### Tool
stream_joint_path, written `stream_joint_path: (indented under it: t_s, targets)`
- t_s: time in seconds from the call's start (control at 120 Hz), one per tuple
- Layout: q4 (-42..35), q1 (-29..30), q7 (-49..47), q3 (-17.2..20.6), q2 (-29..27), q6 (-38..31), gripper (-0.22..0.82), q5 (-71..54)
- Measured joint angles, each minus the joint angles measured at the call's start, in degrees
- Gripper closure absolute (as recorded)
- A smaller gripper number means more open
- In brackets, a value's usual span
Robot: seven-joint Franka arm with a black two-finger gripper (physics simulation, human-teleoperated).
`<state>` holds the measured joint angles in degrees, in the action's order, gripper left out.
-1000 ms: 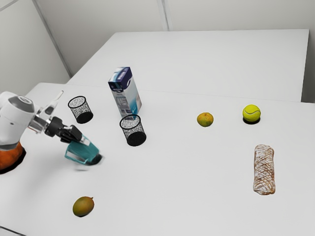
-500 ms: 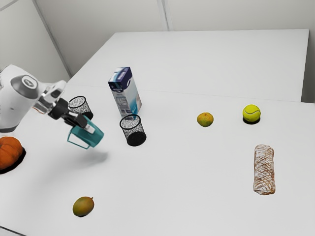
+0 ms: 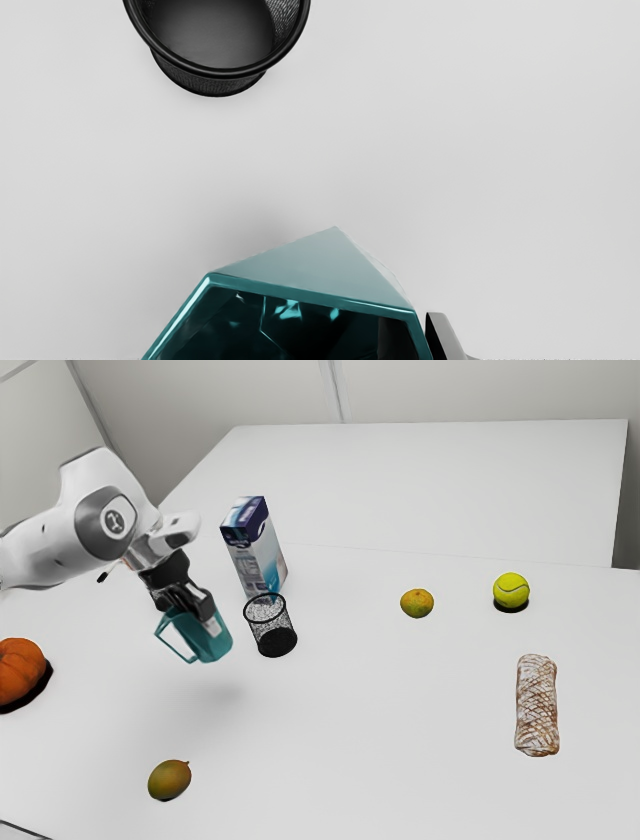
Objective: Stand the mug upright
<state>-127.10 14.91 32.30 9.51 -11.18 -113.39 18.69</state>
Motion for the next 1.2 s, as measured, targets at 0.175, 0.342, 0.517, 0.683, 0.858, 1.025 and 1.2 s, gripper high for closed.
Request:
stream_joint_path:
  t_s: [0.175, 0.342, 0.517, 0.683, 0.858, 1.025, 1.2]
  targets:
    - [-3.3, -0.2, -7.2, 3.7, -1.5, -3.0, 0.75, -4.4]
    - [-5.6, -0.2, -13.2, 7.3, -1.8, -8.1, 0.75, -8.4]
    - [-9.5, -0.2, -18.7, 8.6, -1.6, -13.6, 0.75, -10.6]
    - [-12.0, -0.2, -23.0, 9.5, -1.3, -17.9, 0.75, -12.0]
    - [-13.8, -0.2, -27.4, 9.9, -0.8, -21.4, 0.75, -15.9]
    - [-14.5, -0.2, -31.0, 10.0, 0.5, -23.3, 0.75, -18.2]
    - [-14.5, -0.2, -34.2, 10.0, 2.3, -24.7, 0.75, -20.5]
